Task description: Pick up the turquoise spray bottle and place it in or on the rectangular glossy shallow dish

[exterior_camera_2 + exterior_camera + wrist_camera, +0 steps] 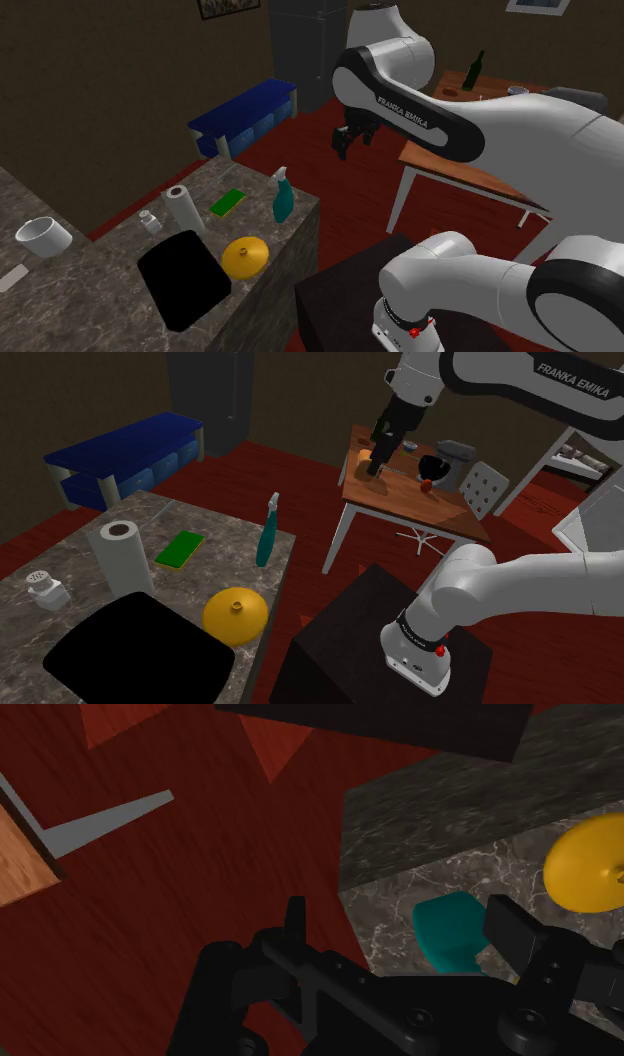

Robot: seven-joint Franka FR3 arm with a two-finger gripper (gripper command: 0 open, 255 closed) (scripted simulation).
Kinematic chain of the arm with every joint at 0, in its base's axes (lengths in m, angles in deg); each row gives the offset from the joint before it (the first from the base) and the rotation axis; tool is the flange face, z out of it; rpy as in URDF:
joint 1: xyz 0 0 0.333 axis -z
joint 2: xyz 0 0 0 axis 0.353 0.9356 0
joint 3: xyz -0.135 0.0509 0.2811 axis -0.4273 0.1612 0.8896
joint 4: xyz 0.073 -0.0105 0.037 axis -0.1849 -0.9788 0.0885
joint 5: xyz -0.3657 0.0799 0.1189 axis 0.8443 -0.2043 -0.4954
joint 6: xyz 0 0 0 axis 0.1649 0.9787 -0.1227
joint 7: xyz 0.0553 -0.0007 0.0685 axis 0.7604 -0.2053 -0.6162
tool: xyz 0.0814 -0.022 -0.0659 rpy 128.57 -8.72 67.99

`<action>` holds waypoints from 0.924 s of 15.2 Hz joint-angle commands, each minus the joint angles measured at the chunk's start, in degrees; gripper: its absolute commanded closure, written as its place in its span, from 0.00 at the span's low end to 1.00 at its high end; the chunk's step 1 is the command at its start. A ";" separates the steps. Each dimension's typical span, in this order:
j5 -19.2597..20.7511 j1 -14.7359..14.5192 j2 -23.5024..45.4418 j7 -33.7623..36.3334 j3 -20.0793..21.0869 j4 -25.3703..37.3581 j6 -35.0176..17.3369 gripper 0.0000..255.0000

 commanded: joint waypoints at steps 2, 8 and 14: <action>-0.73 0.39 -1.29 3.29 1.67 -2.19 -1.72 0.00; -5.59 2.90 -5.42 23.16 13.30 -12.16 -12.28 0.00; -9.41 7.16 -2.54 43.92 27.40 -16.04 -23.20 0.00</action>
